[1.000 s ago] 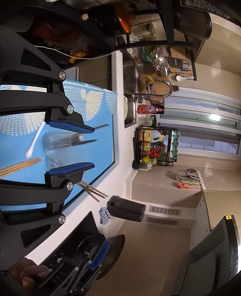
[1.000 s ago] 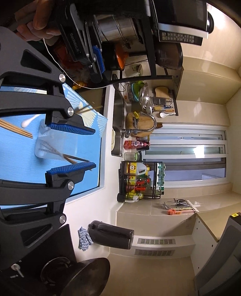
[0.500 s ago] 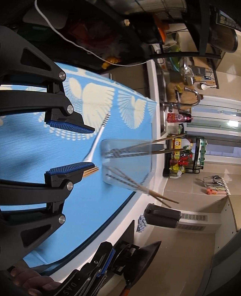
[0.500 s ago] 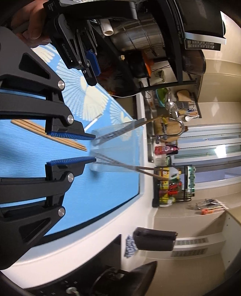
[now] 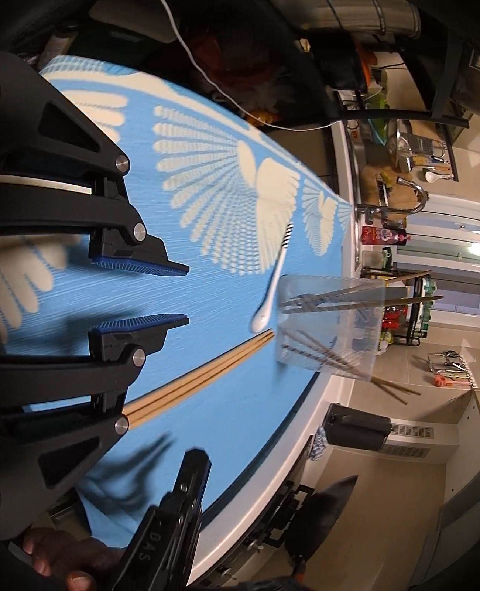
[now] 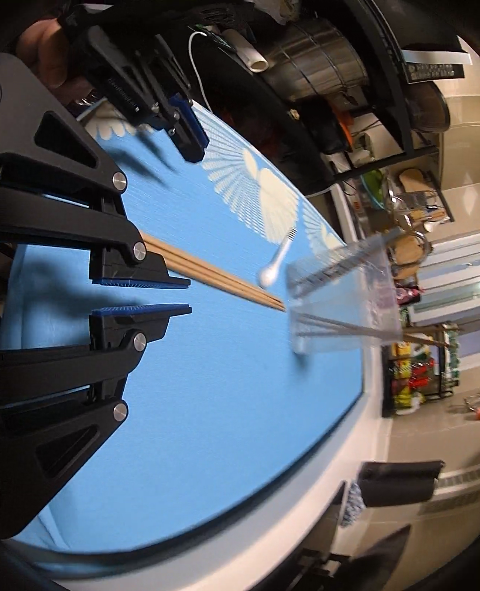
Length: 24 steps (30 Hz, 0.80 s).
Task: Organize utensils
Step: 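Move both open tools back to the remaining chopsticks on the cloth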
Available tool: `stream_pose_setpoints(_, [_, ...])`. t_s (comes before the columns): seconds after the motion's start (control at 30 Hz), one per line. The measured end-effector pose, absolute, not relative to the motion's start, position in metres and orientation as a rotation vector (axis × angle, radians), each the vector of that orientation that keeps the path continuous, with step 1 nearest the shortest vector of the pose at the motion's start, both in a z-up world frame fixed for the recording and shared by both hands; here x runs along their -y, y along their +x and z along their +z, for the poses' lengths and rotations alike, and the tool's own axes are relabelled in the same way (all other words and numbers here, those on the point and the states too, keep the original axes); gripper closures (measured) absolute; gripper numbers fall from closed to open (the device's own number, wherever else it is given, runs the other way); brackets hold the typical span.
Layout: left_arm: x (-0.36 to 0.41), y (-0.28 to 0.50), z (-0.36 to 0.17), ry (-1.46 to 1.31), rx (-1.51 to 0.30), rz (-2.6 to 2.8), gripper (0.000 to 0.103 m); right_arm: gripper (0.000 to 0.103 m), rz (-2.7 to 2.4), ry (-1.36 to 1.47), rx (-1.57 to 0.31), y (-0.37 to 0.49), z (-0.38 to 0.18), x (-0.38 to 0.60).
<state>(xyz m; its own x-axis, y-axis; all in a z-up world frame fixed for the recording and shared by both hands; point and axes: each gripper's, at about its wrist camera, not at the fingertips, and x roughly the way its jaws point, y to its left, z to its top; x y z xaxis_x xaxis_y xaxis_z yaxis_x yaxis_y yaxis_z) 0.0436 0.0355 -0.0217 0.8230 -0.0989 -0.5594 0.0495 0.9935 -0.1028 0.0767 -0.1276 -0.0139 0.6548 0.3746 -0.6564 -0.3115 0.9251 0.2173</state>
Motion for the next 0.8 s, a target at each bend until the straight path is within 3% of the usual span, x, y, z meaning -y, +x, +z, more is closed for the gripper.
stream_pose_setpoints(0.8, [-0.029,0.039,-0.030,-0.077,-0.625,-0.094,0.082,0.090,0.424,-0.003,-0.858,0.081,-0.036,0.090])
